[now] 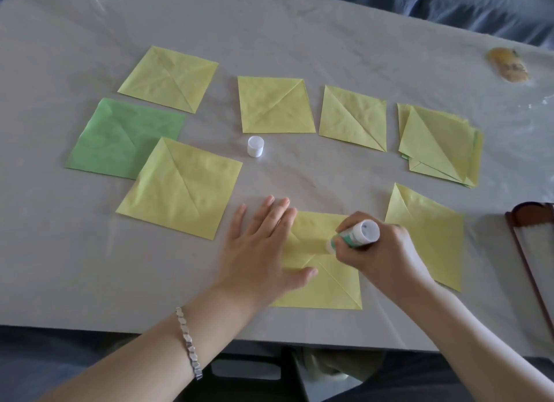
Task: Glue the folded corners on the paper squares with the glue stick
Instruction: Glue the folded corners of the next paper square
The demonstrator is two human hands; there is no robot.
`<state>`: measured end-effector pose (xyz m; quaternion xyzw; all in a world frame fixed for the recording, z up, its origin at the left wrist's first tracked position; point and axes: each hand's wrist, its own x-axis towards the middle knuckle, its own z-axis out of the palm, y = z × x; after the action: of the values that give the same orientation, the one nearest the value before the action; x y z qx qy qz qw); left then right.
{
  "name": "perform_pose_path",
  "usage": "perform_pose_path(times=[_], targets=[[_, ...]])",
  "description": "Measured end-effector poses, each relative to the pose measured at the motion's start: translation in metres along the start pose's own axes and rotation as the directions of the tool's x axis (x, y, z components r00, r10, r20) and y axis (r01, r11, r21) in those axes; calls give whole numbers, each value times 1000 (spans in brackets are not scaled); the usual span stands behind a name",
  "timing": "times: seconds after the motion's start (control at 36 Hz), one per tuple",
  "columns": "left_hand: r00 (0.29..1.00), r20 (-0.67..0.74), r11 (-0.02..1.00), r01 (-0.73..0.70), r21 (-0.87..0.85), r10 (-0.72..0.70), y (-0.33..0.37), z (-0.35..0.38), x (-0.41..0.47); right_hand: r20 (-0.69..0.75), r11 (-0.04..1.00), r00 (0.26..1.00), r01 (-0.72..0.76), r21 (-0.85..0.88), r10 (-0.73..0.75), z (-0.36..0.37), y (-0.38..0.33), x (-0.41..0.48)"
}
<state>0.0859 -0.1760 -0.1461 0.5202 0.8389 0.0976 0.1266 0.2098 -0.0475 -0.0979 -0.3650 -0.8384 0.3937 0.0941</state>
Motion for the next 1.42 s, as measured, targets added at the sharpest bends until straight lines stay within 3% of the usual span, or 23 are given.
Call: perform_pose_path(times=[0.14,0.36,0.47,0.58,0.81,0.94,1.17,1.42], targets=[[1000,-9,995,27,-98,-28,0,0,-2,-38,1000,999,-18,21,19,-2,-2,23],[999,20,993,50,-103,-49,3,-6,-2,-55,1000,998,-28,5,28,-5,-2,18],[998,40,999,40,-15,-39,2,-4,-2,-14,1000,1000,-20,-11,19,-5,1,-7],[999,3,996,50,-71,-50,1,-2,-3,-17,998,998,-57,26,58,-8,6,-19],[989,128,998,68,3,-68,6,-12,-1,-114,996,990,-90,-22,87,-17,8,-4],[989,129,997,69,-19,-66,12,-13,-1,-246,992,963,-97,76,113,-30,0,1],[999,29,995,-31,-91,34,21,-10,1,-126,996,989,-74,38,79,-15,2,-25],[985,172,999,-12,-41,19,26,-6,9,-15,999,999,-35,11,35,-4,8,-24]])
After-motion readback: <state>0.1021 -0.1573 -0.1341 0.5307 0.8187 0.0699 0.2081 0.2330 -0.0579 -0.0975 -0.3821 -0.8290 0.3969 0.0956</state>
